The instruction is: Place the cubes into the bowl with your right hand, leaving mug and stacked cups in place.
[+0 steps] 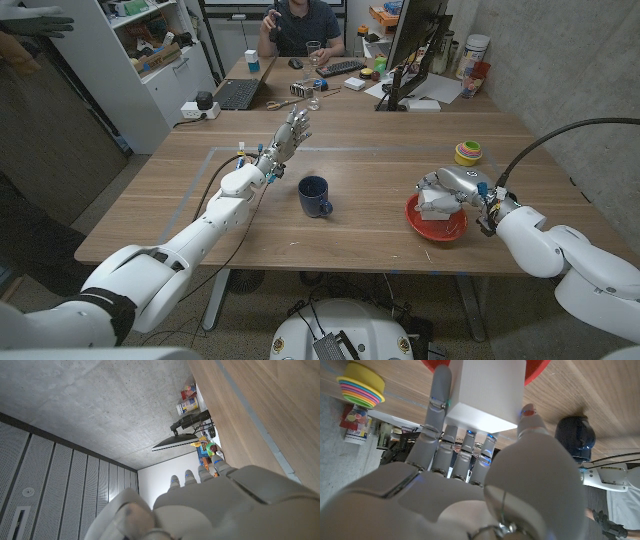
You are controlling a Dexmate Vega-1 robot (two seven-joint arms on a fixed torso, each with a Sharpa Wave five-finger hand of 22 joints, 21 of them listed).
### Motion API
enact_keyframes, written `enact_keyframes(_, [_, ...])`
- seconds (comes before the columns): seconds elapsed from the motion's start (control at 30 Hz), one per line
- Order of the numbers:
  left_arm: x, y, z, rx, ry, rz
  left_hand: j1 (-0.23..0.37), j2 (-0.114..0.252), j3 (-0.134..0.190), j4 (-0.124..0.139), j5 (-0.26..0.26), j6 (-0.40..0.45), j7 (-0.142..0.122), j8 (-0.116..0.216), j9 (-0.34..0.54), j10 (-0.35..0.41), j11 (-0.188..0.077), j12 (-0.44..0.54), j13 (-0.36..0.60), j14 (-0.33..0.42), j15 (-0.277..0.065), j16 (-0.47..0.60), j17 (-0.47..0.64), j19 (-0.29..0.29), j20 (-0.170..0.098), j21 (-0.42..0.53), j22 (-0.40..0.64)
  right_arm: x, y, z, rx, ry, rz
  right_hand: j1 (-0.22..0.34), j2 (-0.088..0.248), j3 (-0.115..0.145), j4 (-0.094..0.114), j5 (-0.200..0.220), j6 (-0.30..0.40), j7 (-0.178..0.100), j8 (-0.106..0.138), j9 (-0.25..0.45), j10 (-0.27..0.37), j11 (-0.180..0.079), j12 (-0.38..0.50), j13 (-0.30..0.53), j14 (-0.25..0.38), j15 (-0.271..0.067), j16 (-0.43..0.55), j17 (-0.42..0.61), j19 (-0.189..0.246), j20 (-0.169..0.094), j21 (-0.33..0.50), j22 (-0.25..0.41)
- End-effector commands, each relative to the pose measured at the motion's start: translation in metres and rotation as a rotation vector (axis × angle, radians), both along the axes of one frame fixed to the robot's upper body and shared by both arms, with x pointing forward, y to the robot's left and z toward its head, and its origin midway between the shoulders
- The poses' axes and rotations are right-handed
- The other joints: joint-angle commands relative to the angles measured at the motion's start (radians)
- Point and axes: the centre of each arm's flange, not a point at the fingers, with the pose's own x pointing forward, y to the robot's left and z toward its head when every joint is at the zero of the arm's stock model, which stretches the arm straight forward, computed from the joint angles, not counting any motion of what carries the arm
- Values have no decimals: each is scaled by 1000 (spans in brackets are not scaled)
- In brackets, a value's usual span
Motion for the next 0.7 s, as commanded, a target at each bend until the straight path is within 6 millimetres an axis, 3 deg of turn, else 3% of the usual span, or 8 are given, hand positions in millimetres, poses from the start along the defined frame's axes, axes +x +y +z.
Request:
enact_keyframes(0.03, [-5, -6, -1, 12, -2, -1, 6, 32, -4, 2, 3, -183, -6, 2, 2, -180, 6, 5, 3, -124, -3, 6, 4, -65, 5, -1, 4, 9, 0, -10, 0, -5, 4, 315, 305, 10, 6, 7, 50, 42, -4, 3, 77, 1, 9, 2, 407, -290, -2, 3, -9, -102, -2, 1])
enact_keyframes(0.2, [-5, -8, 0, 17, -1, -1, 6, 32, -6, 2, 3, -184, -7, 2, 2, -186, -3, 3, 3, -125, -4, 6, 4, -66, 5, -2, 4, 13, 1, -14, 0, 2, 3, 314, 305, 10, 7, 6, 52, 41, -5, 4, 77, 4, 9, 1, 408, -290, -4, 3, -10, -103, -1, -1])
enact_keyframes(0.7, [-6, -7, -1, 20, 3, -3, 6, 32, -9, 2, 4, -184, -6, 2, 2, -179, 4, 5, 3, -124, -5, 6, 4, -64, 4, -3, 4, 24, 2, -25, 10, 10, 18, 311, 304, 9, 9, 6, 55, 39, -10, 5, 76, 0, 7, 2, 408, -291, -9, 2, -14, -103, 2, -9])
